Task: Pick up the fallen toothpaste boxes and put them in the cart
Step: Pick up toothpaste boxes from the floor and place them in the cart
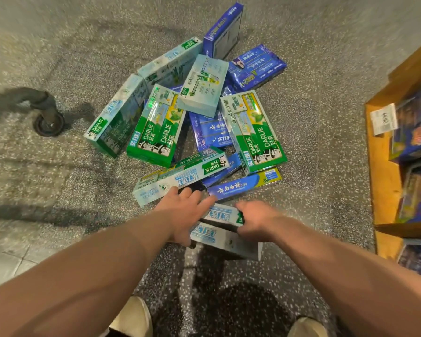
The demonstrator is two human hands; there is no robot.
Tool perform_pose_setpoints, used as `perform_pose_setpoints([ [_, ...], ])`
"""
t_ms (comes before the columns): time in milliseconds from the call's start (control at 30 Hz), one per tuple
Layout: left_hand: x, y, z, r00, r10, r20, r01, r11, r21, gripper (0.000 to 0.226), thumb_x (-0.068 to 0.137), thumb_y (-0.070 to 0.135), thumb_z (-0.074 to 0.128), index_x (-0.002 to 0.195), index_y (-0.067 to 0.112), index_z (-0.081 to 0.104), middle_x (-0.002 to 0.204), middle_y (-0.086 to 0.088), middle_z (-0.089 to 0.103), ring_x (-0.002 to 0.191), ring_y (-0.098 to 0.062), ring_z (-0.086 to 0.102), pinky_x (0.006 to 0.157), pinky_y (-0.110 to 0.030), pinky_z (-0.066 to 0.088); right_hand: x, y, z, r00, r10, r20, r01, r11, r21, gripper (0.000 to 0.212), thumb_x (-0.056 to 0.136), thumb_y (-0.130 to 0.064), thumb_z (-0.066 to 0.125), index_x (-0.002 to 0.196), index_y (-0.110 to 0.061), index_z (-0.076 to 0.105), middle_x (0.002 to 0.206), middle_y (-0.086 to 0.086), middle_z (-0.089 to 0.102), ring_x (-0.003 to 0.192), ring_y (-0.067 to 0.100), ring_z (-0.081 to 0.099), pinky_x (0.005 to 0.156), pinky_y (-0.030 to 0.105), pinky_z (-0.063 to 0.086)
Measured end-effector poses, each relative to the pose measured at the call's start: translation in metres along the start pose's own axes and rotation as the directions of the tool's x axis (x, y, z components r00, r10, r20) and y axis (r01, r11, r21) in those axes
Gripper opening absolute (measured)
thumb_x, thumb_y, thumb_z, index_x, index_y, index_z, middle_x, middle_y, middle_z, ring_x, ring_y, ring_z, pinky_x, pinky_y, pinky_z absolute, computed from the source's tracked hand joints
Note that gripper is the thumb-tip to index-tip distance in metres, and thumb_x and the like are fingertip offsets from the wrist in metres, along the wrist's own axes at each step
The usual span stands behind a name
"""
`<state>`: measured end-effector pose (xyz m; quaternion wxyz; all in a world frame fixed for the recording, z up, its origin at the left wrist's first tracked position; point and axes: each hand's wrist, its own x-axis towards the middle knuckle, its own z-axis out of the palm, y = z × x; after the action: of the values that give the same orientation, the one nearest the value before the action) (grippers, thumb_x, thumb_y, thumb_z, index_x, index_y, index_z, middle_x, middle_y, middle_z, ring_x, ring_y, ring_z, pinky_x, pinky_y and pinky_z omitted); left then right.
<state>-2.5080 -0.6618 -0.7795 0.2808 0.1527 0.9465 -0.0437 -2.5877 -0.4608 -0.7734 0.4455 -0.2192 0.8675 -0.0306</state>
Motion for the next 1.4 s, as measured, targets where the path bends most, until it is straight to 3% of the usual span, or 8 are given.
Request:
perform_pose_setpoints([
  [133,0.002,0.007,-0.004,0.997,-0.075,0.017,0.075,0.997,-0.007,0.116,0.066,0.071,0.071,0.154,0.016,0.019,0.133,-0.006,0.046,0.120,-0.029,0.047,0.100,-0.048,0.041,-0.006,0.008,-0.004,0.999,-0.021,0.044,0.014,0.988,0.155,0.057,0.089,-0.041,0.061,0.144,-0.031,0.048,0.119,-0.002,0.064,0.098,0.014,0.062,0.083,0.030,0.053],
  [333,0.004,0.010,-0.003,0.996,-0.088,0.017,0.088,0.996,-0.015,0.111,0.065,0.079,0.066,0.148,0.017,0.028,0.131,-0.005,0.047,0.118,-0.028,0.048,0.100,-0.047,0.043,-0.014,0.016,0.021,0.995,-0.095,0.008,0.095,0.982,-0.166,0.144,0.053,-0.065,0.087,0.159,-0.021,0.000,0.159,0.002,0.024,0.146,0.026,0.024,0.121,0.049,0.026],
  [567,-0.006,-0.009,0.011,0.999,-0.043,0.027,0.044,0.998,-0.039,0.123,0.065,0.066,0.079,0.155,0.020,0.009,0.145,-0.006,0.038,0.133,-0.028,0.039,0.115,-0.047,0.033,-0.016,0.027,0.019,0.994,-0.081,-0.078,0.077,0.996,-0.042,0.115,0.065,-0.038,0.087,0.155,-0.018,0.018,0.142,-0.004,0.037,0.131,0.018,0.034,0.117,0.044,0.035],
  [800,-0.015,-0.021,0.013,0.996,-0.080,0.050,0.088,0.980,-0.178,0.107,0.067,0.063,0.079,0.147,0.021,0.021,0.138,-0.001,0.039,0.124,-0.020,0.042,0.097,-0.039,0.049,-0.016,0.039,0.014,0.996,0.064,-0.059,-0.052,0.981,0.188,0.144,0.057,-0.040,0.096,0.159,-0.029,-0.006,0.155,-0.003,0.022,0.129,0.019,0.042,0.111,0.034,0.038],
  [933,-0.013,-0.017,0.012,0.995,-0.070,0.070,0.083,0.975,-0.206,0.099,0.066,0.062,0.081,0.138,0.021,0.028,0.130,0.002,0.044,0.117,-0.016,0.045,0.085,-0.033,0.050,-0.018,0.036,0.016,0.994,0.039,-0.107,-0.035,0.999,0.042,0.138,0.061,-0.041,0.092,0.157,-0.033,-0.007,0.159,0.000,0.015,0.134,0.025,0.041,0.113,0.042,0.039],
  [1033,-0.010,-0.012,0.011,0.991,-0.091,0.094,0.107,0.977,-0.185,0.105,0.063,0.065,0.082,0.140,0.021,0.027,0.127,0.001,0.047,0.114,-0.018,0.047,0.090,-0.038,0.050,-0.018,0.027,0.019,0.987,-0.051,-0.153,0.024,0.985,-0.171,0.141,0.059,-0.048,0.092,0.156,-0.036,-0.010,0.165,-0.005,-0.006,0.152,0.028,0.011,0.121,0.058,0.019],
  [1133,-0.008,-0.007,0.010,0.985,-0.094,0.142,0.113,0.985,-0.133,0.125,0.059,0.068,0.083,0.152,0.021,0.014,0.132,-0.003,0.045,0.119,-0.023,0.047,0.097,-0.045,0.048,-0.017,0.014,0.022,0.980,-0.146,-0.132,0.102,0.951,-0.291,0.143,0.059,-0.053,0.090,0.156,-0.035,-0.014,0.165,-0.003,0.003,0.153,0.027,0.002,0.120,0.063,0.008],
  [1400,-0.004,0.005,0.002,0.987,-0.076,0.143,0.113,0.956,-0.270,0.114,0.061,0.090,0.067,0.142,0.017,0.034,0.130,-0.002,0.049,0.108,-0.020,0.050,0.090,-0.040,0.048,-0.013,0.015,0.025,0.972,-0.211,-0.100,0.169,0.931,-0.322,0.115,0.084,-0.043,0.076,0.156,-0.033,-0.013,0.158,0.004,0.019,0.145,0.027,0.019,0.114,0.052,0.034],
])
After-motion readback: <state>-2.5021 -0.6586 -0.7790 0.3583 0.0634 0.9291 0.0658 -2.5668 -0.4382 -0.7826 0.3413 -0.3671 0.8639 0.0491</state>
